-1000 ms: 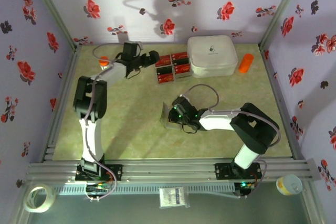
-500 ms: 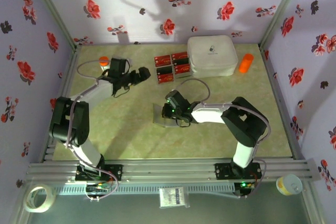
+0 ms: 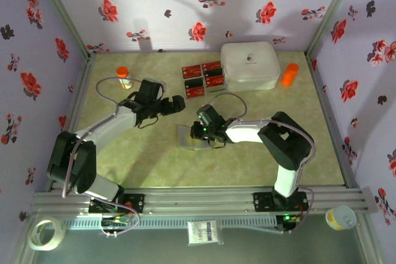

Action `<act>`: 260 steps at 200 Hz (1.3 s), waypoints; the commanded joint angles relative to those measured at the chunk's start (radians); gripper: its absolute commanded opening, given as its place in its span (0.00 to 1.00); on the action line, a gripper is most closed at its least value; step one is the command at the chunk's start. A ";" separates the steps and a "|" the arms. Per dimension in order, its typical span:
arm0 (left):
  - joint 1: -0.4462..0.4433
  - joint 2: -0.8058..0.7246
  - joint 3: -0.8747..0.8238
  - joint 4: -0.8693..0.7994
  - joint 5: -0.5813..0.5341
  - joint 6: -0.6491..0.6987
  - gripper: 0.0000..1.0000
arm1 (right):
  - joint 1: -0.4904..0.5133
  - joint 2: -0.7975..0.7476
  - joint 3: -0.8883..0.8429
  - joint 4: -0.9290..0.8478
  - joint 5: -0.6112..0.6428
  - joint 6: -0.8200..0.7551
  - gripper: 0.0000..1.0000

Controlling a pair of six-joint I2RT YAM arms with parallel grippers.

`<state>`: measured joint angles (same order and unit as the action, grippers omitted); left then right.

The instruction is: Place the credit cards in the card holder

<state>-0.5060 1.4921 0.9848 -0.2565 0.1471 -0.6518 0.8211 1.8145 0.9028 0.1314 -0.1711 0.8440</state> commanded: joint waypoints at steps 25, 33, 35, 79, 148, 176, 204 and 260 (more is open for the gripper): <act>-0.112 0.013 -0.105 -0.028 -0.141 -0.005 1.00 | -0.016 0.020 -0.003 0.015 -0.042 -0.014 0.10; -0.129 0.025 -0.115 -0.028 -0.156 -0.011 1.00 | -0.016 0.020 -0.010 0.018 -0.044 -0.014 0.10; -0.132 0.028 -0.117 -0.029 -0.161 -0.013 1.00 | -0.017 0.019 -0.013 0.019 -0.045 -0.013 0.10; -0.190 0.063 -0.175 -0.033 -0.251 -0.041 1.00 | -0.028 -0.005 -0.059 0.057 -0.067 0.004 0.10; -0.204 0.068 -0.209 -0.063 -0.314 -0.017 1.00 | -0.115 -0.094 0.037 -0.109 -0.061 -0.106 0.16; -0.204 0.055 -0.213 -0.064 -0.319 -0.003 1.00 | -0.187 -0.083 0.202 -0.319 -0.054 -0.274 0.29; -0.204 0.061 -0.209 -0.060 -0.319 0.004 1.00 | -0.271 -0.011 0.436 -0.544 -0.040 -0.453 0.39; -0.204 0.073 -0.189 -0.065 -0.316 0.023 1.00 | -0.380 0.141 0.759 -0.763 0.012 -0.632 0.48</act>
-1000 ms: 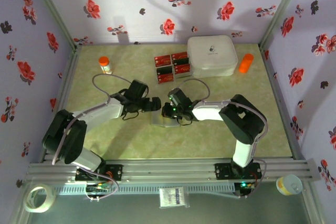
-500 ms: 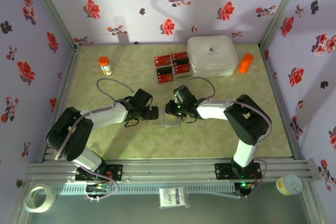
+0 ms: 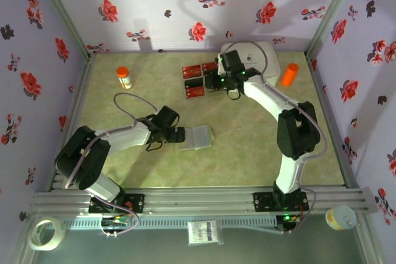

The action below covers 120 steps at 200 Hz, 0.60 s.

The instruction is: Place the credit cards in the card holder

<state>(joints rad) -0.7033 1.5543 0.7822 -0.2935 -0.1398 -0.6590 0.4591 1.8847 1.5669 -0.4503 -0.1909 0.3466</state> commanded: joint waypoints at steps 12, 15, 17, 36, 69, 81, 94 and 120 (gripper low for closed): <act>-0.007 0.010 0.022 -0.032 -0.029 0.035 1.00 | -0.020 0.108 0.152 -0.228 0.045 -0.184 0.50; -0.007 0.010 0.024 -0.034 -0.028 0.037 1.00 | -0.020 0.117 0.164 -0.238 0.048 -0.194 0.50; -0.007 0.010 0.026 -0.035 -0.027 0.038 1.00 | -0.020 0.123 0.172 -0.245 0.051 -0.205 0.51; -0.007 0.016 0.036 -0.039 -0.026 0.043 1.00 | -0.020 0.174 0.231 -0.302 0.065 -0.294 0.52; -0.007 0.023 0.039 -0.038 -0.017 0.044 1.00 | -0.020 0.218 0.248 -0.324 0.087 -0.413 0.53; -0.006 0.026 0.038 -0.035 -0.013 0.043 1.00 | -0.020 0.226 0.249 -0.323 0.108 -0.446 0.54; -0.007 0.027 0.038 -0.036 -0.012 0.044 1.00 | -0.018 0.232 0.252 -0.319 0.125 -0.471 0.55; -0.006 0.029 0.039 -0.036 -0.012 0.046 1.00 | -0.003 0.247 0.255 -0.312 0.152 -0.526 0.56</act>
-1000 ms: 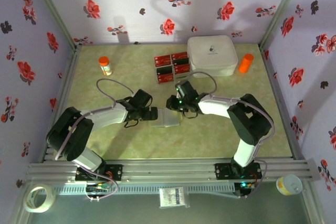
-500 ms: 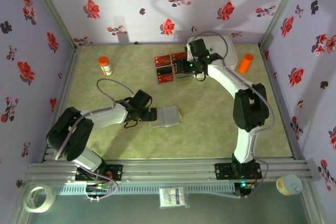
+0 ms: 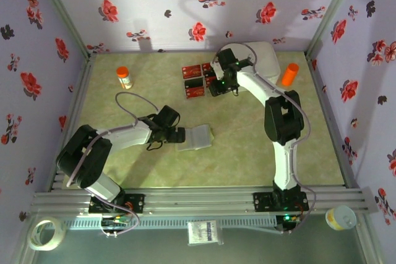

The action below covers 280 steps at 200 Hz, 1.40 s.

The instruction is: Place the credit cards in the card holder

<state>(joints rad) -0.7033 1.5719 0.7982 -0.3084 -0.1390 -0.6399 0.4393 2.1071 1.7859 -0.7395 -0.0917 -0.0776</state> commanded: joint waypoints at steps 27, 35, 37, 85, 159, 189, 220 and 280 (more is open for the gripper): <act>-0.006 0.012 0.024 -0.024 -0.011 0.029 1.00 | 0.044 0.052 0.049 -0.019 0.116 -0.170 0.57; -0.005 0.012 0.024 -0.023 -0.010 0.028 1.00 | 0.051 0.064 0.054 -0.016 0.140 -0.187 0.57; -0.005 0.012 0.024 -0.023 -0.010 0.027 1.00 | 0.053 0.065 0.055 -0.017 0.145 -0.190 0.57; -0.006 0.017 0.024 -0.022 0.000 0.023 1.00 | 0.064 0.104 0.088 0.006 0.232 -0.245 0.57; -0.006 0.016 0.011 -0.013 0.009 0.016 1.00 | 0.071 0.156 0.128 0.024 0.274 -0.270 0.56; -0.005 0.017 0.007 -0.008 0.013 0.014 1.00 | 0.081 0.189 0.153 0.026 0.306 -0.287 0.55; -0.006 0.018 -0.001 0.002 0.022 0.008 1.00 | 0.090 0.212 0.161 0.031 0.331 -0.300 0.54; -0.005 0.017 -0.020 0.020 0.033 0.002 1.00 | 0.116 0.212 0.158 0.006 0.340 -0.319 0.30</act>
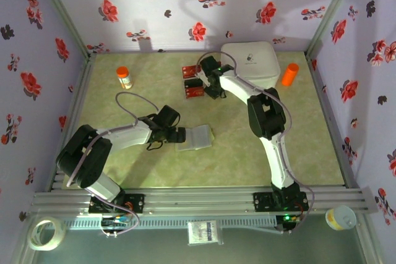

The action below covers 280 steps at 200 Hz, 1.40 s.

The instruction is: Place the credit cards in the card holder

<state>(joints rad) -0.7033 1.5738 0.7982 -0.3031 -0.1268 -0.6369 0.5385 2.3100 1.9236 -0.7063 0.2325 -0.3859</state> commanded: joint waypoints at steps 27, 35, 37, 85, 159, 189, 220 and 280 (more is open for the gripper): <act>-0.006 0.012 -0.027 0.022 0.023 -0.003 1.00 | 0.027 0.017 0.022 -0.037 0.012 -0.010 0.19; -0.006 0.012 -0.027 0.021 0.022 -0.001 1.00 | 0.031 0.018 0.023 -0.040 0.010 -0.008 0.17; -0.006 0.012 -0.027 0.022 0.022 -0.001 1.00 | 0.032 0.018 0.023 -0.042 0.010 -0.008 0.16; -0.006 0.013 -0.024 0.021 0.023 0.002 1.00 | 0.071 0.017 0.023 -0.068 -0.025 0.007 0.11; -0.006 0.009 -0.030 0.023 0.020 0.000 1.00 | 0.127 0.001 0.025 -0.088 -0.116 0.069 0.11; -0.006 0.008 -0.028 0.021 0.021 0.002 1.00 | 0.129 -0.007 0.032 -0.094 -0.103 0.074 0.19; -0.006 0.008 -0.027 0.019 0.020 0.002 1.00 | 0.126 -0.009 0.040 -0.105 -0.077 0.064 0.23; -0.005 0.006 -0.028 0.015 0.018 0.002 1.00 | 0.123 -0.011 0.076 -0.115 -0.066 0.061 0.22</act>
<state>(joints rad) -0.7033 1.5734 0.7910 -0.2924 -0.1276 -0.6369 0.6621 2.3096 1.9503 -0.7937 0.1539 -0.3290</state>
